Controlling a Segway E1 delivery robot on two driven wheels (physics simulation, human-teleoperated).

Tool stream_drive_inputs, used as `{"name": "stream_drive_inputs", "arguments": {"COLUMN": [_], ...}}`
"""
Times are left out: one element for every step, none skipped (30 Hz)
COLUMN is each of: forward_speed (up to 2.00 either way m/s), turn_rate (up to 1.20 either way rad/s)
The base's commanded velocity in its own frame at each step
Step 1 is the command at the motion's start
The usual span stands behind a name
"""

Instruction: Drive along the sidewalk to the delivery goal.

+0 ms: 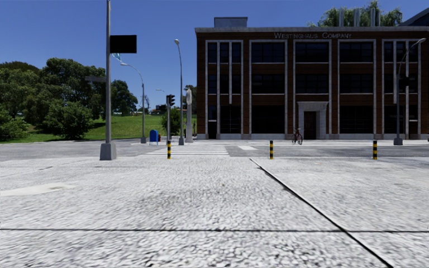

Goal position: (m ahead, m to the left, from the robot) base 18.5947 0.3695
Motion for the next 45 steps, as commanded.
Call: {"name": "stream_drive_inputs", "arguments": {"forward_speed": [2.0,2.0,2.0,2.0,2.0,2.0,2.0,2.0,2.0,2.0,2.0,2.0,2.0,2.0,2.0,2.0,2.0,2.0,2.0,2.0,2.0,2.0,2.0,2.0,2.0,2.0,2.0,2.0,2.0,2.0,2.0,2.0,2.0,2.0,2.0,2.0,2.0,2.0,2.0,2.0,2.0,2.0,2.0,2.0,2.0], "turn_rate": [0.0,0.0,0.0,0.0,0.0,0.0,0.0,0.0,0.0,0.0,0.0,0.0,0.0,0.0,0.0,0.02,0.06,0.06,0.11,0.15,0.18,0.18,0.21,0.23,0.26,0.26,0.27,0.28,0.31,0.31,0.32,0.35,0.35,0.37,0.37,0.37,0.37,0.37,0.0,0.0,0.0,0.0,0.0,0.0,0.0]}}
